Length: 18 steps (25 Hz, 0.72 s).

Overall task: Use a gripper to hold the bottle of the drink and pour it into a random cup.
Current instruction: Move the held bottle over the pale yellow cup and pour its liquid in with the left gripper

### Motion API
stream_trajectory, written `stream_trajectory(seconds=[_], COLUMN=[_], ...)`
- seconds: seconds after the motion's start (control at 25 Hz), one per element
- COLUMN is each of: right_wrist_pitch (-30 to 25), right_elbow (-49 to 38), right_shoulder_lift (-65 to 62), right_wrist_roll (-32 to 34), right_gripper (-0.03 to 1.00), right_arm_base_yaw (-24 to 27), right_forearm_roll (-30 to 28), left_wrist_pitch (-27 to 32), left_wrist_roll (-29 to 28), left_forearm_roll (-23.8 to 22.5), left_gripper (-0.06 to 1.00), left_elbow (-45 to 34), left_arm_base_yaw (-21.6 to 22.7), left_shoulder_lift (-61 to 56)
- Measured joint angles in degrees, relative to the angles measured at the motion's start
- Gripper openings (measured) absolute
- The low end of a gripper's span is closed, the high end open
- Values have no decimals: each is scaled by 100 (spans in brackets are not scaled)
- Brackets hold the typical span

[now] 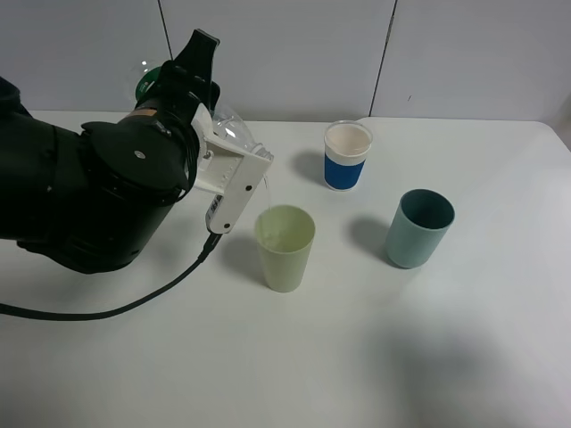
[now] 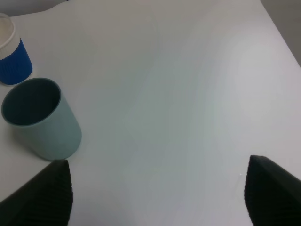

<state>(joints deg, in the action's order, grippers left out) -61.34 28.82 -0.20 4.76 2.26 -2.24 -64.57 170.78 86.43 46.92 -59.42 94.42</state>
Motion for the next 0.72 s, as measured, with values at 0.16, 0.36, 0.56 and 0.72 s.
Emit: stream_trajectory(seconds=[0.16,0.36,0.56,0.72], right_wrist_pitch=[0,0,0,0], right_elbow=[0,0,0,0], right_shoulder_lift=[0,0,0,0], right_wrist_roll=[0,0,0,0], right_gripper=[74,74,74,74], right_arm_base_yaw=[0,0,0,0], right_forearm_roll=[0,0,0,0], left_wrist_pitch=[0,0,0,-7], left_wrist_roll=[0,0,0,0], left_forearm_roll=[-30,-90,-194,-286], left_gripper=[47,47,47,47], left_elbow=[4,37,45,45], left_arm_base_yaw=[0,0,0,0], left_shoulder_lift=[0,0,0,0])
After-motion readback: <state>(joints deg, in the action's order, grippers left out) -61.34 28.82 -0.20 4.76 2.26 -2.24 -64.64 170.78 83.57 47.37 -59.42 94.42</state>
